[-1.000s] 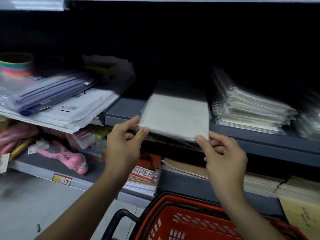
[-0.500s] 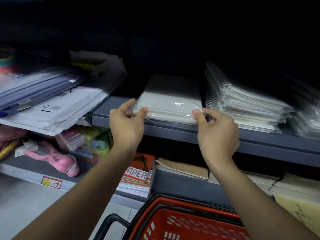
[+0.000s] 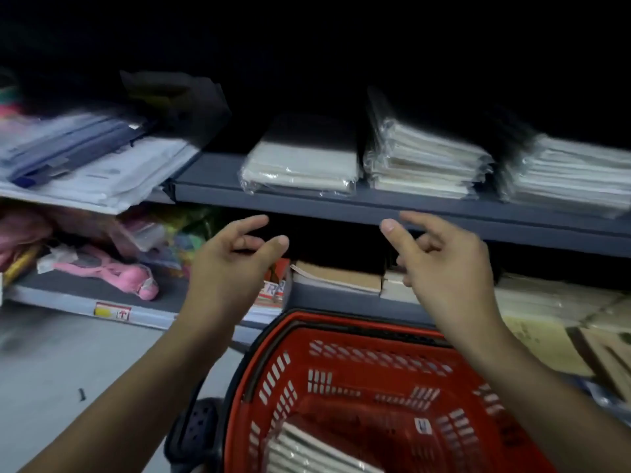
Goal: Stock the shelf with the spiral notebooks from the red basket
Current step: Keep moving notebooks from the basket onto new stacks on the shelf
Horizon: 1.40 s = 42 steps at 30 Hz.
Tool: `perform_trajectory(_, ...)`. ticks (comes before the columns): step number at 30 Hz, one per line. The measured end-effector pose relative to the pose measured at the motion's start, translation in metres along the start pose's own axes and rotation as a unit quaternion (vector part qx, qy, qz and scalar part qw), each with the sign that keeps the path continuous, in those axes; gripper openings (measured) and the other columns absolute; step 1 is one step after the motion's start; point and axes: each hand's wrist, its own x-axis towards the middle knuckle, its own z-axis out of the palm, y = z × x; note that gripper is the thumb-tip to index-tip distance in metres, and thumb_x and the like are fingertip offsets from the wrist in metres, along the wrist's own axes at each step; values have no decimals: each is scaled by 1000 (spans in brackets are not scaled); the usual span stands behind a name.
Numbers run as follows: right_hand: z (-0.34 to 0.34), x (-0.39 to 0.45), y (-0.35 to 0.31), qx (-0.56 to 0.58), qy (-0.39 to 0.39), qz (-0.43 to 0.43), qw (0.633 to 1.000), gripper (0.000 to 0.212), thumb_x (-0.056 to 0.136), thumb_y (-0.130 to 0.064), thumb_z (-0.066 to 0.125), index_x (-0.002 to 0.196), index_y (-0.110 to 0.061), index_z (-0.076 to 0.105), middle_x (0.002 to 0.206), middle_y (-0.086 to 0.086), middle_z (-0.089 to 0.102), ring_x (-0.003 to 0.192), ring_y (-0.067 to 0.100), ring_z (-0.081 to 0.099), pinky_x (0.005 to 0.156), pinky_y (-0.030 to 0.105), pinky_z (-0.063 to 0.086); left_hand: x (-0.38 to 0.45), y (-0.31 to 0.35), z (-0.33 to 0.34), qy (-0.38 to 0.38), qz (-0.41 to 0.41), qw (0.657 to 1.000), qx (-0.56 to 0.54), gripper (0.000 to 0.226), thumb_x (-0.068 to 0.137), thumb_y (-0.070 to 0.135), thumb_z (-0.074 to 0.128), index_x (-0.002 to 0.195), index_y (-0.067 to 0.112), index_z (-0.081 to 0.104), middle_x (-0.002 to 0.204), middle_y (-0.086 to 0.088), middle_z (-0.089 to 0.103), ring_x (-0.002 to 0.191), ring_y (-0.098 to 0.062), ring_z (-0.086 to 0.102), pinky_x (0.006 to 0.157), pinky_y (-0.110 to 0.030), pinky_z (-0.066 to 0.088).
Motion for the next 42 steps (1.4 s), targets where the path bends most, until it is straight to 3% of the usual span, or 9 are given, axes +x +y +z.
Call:
perform_trajectory(5, -23, -87, 59, -81, -155, 88, 981, 35, 87, -63, 59, 100, -35, 75, 70, -6, 73, 66, 9, 70, 69, 40, 59, -48, -64, 5, -78, -111, 988, 68, 21, 87, 16, 76, 108, 19, 73, 80, 1, 71, 69, -16, 65, 69, -33, 54)
perform_trajectory(10, 8, -146, 120, -72, -323, 308, 892, 55, 78, -75, 51, 82, -24, 72, 74, 4, 75, 69, 23, 72, 78, 47, 61, -58, -159, 24, -189, -161, 925, 288, 22, 93, 3, 60, 81, 20, 63, 81, -6, 65, 82, -22, 62, 67, -16, 44)
perform_trajectory(16, 36, -154, 141, -85, -354, 369, 855, 46, 99, -50, 54, 124, -13, 66, 106, 4, 73, 86, 16, 68, 74, 24, 48, -79, -200, 47, -346, -186, 784, 480, 48, 95, 44, 53, 129, 12, 62, 134, -10, 63, 126, -27, 57, 100, -25, 45)
perform_trajectory(21, 44, -160, 163, -54, -394, 462, 793, 31, 102, -46, 50, 116, -23, 65, 77, -6, 62, 66, 10, 61, 71, 26, 52, -69, -205, 37, -322, -239, 808, 432, 29, 93, 32, 61, 97, 6, 73, 83, -6, 73, 75, -20, 69, 60, -19, 46)
perform_trajectory(24, 52, -165, 172, -16, -387, 505, 771, 22, 100, -42, 55, 110, -25, 63, 92, 1, 70, 72, 13, 63, 77, 32, 55, -71, -206, 31, -325, -225, 807, 440, 28, 94, 26, 59, 86, 3, 73, 63, -2, 63, 48, -12, 55, 46, -18, 41)
perform_trajectory(30, 55, -173, 176, -11, -296, 526, 798, 20, 97, -27, 64, 93, -9, 73, 93, 14, 76, 66, 21, 67, 62, 30, 60, -91, -198, 24, -284, -147, 830, 457, 27, 93, 32, 58, 88, 13, 76, 79, -2, 76, 79, -17, 73, 71, -24, 57)
perform_trajectory(35, 38, -184, 171, 29, -246, 530, 811, 14, 90, -25, 72, 79, -17, 71, 96, 8, 74, 91, 21, 69, 78, 34, 60, -123, -168, 19, -182, -68, 875, 444, 23, 95, 21, 61, 87, 9, 78, 91, -4, 79, 94, -20, 73, 77, -13, 52)
perform_trajectory(37, 27, -188, 161, 62, -234, 526, 816, 6, 91, -20, 73, 86, -17, 70, 98, 7, 72, 91, 21, 68, 83, 35, 58, -135, -159, 13, -147, -102, 907, 382, 18, 93, 21, 67, 84, 12, 80, 88, -1, 79, 92, -14, 72, 65, 1, 39)
perform_trajectory(42, 1, -195, 131, 125, -151, 512, 837, 26, 84, -1, 76, 109, 3, 71, 102, 20, 74, 89, 30, 72, 63, 25, 62, -156, -132, 1, -62, -334, 937, 86, 9, 86, -2, 72, 93, 1, 75, 83, -8, 73, 76, -25, 71, 72, -26, 58)
